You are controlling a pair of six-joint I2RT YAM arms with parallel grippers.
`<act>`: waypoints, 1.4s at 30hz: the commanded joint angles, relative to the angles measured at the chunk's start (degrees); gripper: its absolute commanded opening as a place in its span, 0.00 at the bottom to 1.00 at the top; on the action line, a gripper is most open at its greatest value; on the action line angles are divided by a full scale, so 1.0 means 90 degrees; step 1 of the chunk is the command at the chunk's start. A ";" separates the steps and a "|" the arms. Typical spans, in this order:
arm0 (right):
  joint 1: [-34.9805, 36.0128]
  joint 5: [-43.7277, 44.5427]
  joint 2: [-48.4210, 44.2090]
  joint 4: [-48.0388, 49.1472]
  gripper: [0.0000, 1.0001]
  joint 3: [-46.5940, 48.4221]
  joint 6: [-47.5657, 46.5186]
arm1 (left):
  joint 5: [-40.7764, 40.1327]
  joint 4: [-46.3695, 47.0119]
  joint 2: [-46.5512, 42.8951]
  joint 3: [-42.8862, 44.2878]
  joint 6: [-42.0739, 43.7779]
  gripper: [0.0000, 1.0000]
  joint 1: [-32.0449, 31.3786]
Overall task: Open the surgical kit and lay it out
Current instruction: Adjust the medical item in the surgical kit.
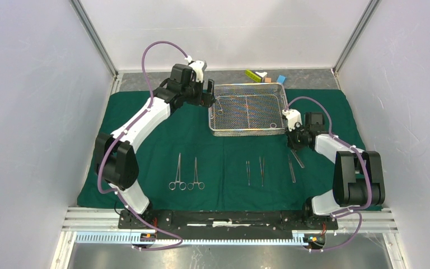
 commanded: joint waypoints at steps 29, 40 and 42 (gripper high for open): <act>-0.0116 0.1151 -0.0569 -0.0548 0.00 -0.0012 0.2002 | 0.0030 0.0294 -0.0579 -0.0285 0.0134 0.96 -0.0019; -0.0324 0.1288 -0.1253 -0.0179 0.00 -0.0667 0.2503 | 0.0046 0.0313 -0.0536 -0.0308 0.0099 0.97 -0.0023; -0.0343 0.1318 -0.1371 -0.0165 0.00 -0.0722 0.2726 | 0.0023 0.0313 -0.0535 -0.0306 0.0104 0.97 -0.0023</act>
